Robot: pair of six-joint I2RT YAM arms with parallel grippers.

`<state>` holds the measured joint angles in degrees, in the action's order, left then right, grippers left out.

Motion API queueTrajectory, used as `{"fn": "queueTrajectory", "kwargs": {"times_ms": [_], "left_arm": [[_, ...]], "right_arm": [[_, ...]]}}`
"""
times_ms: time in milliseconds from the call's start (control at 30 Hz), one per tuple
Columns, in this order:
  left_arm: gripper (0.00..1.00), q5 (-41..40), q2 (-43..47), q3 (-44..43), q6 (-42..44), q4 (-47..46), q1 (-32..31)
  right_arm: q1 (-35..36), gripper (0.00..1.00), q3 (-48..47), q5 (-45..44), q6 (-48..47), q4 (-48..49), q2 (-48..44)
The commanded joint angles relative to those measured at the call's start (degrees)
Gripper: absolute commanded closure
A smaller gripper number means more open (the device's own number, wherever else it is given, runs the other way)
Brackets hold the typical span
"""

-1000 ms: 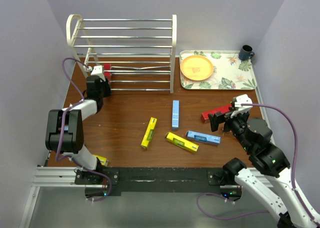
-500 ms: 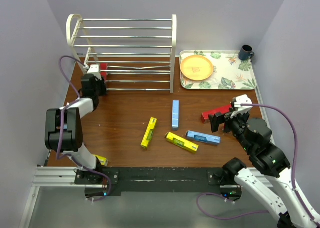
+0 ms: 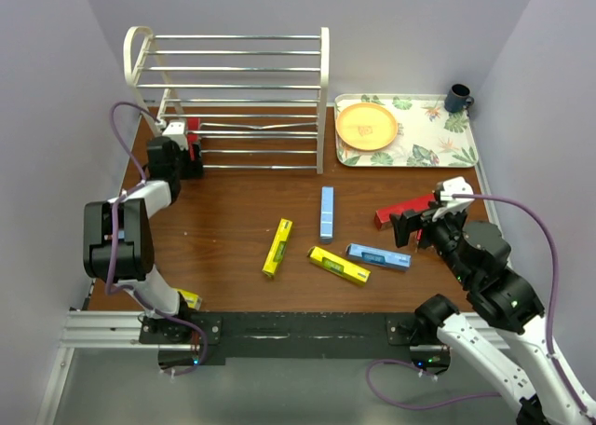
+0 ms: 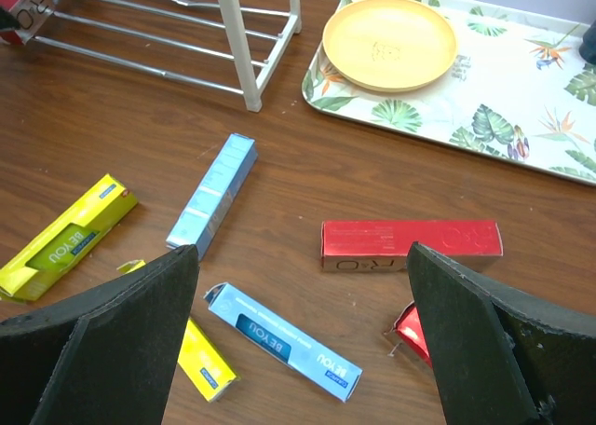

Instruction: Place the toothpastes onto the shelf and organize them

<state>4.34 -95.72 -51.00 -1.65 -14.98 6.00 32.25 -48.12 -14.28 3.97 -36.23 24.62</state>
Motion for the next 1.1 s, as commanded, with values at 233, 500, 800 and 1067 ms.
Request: {"fn": "queueTrajectory", "kwargs": {"times_ms": [233,500,800,1067], "left_arm": [[0.0,4.8,23.4,7.4,-4.4,7.2,-1.0],[0.0,7.8,45.8,14.7,-3.4,17.7,-5.5],[0.0,13.5,56.2,22.3,-0.5,12.8,-17.0],[0.0,11.5,57.0,25.7,0.4,8.0,-29.0]], "right_arm": [[0.2,0.01,-5.3,-4.2,9.5,-3.5,6.6],[0.1,0.01,-9.9,-16.5,19.0,-11.1,21.2],[-10.3,0.01,-16.6,-20.8,32.1,-15.3,45.1],[-24.9,0.01,-21.2,-19.6,38.8,-14.0,60.3]]}}
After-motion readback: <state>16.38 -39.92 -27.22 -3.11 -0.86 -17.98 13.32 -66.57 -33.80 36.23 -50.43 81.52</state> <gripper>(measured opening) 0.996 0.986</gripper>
